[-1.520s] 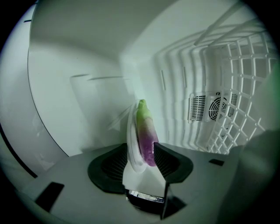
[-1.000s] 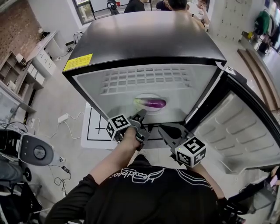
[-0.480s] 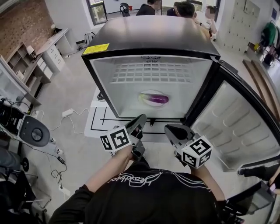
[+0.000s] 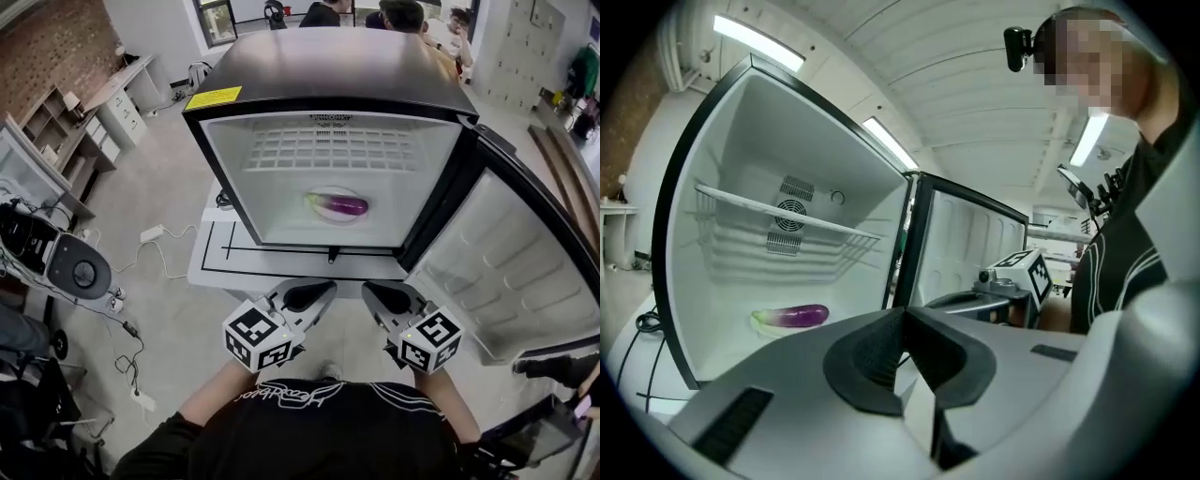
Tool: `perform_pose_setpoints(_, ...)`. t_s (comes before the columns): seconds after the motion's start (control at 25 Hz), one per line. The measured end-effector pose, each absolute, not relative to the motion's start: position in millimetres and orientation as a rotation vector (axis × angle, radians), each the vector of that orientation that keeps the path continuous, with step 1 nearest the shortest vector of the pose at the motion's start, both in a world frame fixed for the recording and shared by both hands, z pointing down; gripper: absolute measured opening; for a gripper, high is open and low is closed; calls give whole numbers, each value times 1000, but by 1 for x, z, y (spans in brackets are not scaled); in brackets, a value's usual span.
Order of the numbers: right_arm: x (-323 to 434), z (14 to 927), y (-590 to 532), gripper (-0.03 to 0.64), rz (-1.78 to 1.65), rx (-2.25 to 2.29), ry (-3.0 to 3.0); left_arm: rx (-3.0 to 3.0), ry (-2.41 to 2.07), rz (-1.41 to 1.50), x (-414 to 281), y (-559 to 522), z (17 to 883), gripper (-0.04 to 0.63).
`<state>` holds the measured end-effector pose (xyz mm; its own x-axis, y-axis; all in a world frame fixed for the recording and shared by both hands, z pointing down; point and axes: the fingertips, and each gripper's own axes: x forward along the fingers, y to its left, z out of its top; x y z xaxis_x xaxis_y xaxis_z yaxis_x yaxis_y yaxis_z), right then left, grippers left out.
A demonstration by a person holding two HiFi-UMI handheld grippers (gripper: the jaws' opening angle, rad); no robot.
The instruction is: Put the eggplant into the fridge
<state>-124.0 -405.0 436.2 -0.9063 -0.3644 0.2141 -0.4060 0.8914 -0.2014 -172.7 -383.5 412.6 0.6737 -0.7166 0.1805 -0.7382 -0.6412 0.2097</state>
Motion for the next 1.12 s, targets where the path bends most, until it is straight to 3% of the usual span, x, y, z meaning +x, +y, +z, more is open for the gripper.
perform_pose_setpoints(0.4,-145,435,-339,8,353,611,-2888,2574,-1075,22,-204,-319,414,8)
perform_pose_setpoints(1.12,-180,423,-122,6,331,766,-2800,2688,-904,29,-236,-119,400,8)
